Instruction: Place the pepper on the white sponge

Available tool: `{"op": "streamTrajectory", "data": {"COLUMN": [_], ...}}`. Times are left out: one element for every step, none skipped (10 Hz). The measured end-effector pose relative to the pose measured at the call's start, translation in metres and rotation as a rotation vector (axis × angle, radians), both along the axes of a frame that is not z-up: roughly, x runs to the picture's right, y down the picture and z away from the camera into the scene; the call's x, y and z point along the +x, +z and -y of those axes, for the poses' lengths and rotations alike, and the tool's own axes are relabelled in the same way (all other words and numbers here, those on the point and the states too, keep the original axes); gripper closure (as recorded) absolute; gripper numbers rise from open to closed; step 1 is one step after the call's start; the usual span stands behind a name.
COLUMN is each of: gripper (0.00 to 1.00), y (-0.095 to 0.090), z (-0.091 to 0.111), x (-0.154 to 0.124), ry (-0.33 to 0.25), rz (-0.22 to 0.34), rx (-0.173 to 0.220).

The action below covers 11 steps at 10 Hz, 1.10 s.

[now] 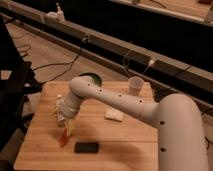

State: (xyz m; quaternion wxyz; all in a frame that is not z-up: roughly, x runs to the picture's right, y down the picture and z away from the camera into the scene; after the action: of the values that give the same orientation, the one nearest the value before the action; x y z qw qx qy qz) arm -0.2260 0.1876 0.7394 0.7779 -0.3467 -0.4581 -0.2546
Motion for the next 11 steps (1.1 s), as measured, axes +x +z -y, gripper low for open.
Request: {"op": "streamTrajectory", "data": {"gripper": [0.2,0.2,0.2,0.2,0.2,0.2,0.2,0.2,0.2,0.2,0.25], "y": [0.004,0.008,0.014,0.021,0.031,0.043,0.055,0.066,0.075,0.079,0.084], "z": [-0.007,-0.014,-0.021,-0.028,-0.032,-0.035,-0.037,-0.04,-0.043,-0.045,-0.047], "x": [0.001,0.004,0.007,0.009,0.012,0.015,0.02,0.023,0.025,0.026,0.027], "ry": [-0.019,-0.046,-0.075,-0.105,-0.125,-0.138,-0.149,-0.156,-0.162,-0.164,-0.166], "rz": [0.012,0.024,0.036,0.04,0.034,0.016,-0.01,-0.036,-0.062,-0.075,-0.089], "rx": [-0.013,-0.023,-0.031,-0.04,-0.049,-0.056,-0.061,-0.071,-0.083,-0.089,-0.095]}}
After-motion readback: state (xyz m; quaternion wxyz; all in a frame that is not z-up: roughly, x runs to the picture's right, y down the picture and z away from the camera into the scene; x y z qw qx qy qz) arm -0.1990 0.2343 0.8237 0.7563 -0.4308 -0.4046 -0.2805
